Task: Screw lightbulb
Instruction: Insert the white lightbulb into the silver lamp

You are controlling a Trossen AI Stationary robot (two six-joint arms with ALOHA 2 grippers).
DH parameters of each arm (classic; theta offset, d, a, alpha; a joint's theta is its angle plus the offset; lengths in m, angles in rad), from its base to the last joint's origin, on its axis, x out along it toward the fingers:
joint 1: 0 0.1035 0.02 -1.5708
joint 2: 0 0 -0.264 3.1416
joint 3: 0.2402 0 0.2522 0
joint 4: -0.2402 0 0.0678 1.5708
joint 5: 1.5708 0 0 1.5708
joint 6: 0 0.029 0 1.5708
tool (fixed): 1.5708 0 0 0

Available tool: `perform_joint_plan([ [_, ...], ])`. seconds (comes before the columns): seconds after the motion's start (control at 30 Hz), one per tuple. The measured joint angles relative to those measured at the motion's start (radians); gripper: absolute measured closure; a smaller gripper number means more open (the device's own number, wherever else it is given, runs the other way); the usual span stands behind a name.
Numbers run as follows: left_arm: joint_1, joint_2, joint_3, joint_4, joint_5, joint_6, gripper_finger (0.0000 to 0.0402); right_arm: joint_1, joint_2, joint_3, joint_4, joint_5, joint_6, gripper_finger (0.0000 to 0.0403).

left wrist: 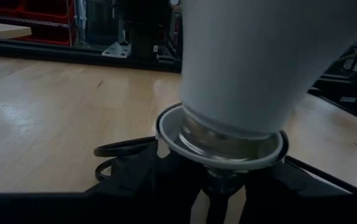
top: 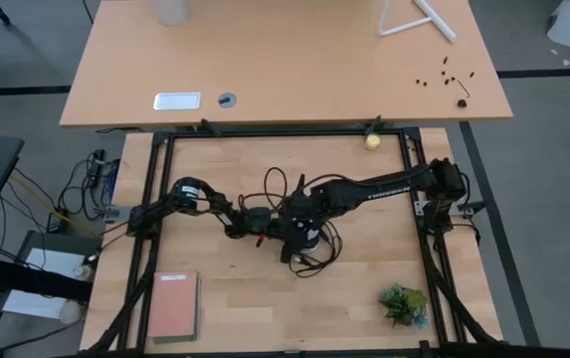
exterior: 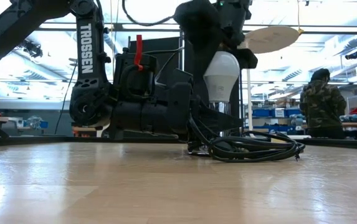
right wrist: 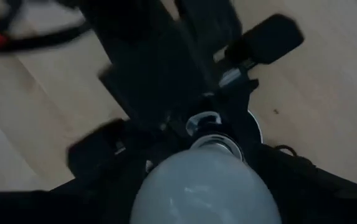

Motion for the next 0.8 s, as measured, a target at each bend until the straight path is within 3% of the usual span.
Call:
perform_joint_plan([
  [0.23, 0.000, 0.000, 0.000, 0.001, 0.000, -0.002, 0.0213, -0.012, -0.005, -0.002, 0.028, 0.019, -0.074, 0.0102],
  [0.63, 0.000, 0.000, 0.000, 0.000, 0.000, -0.002, 0.0213, -0.070, -0.007, -0.002, 0.041, -0.119, -0.119, 0.0087],
  [0.8, 0.000, 0.000, 0.000, 0.000, 0.000, -0.001, 0.0213, -0.088, -0.008, 0.032, 0.039, -0.127, -0.132, 0.0082],
])
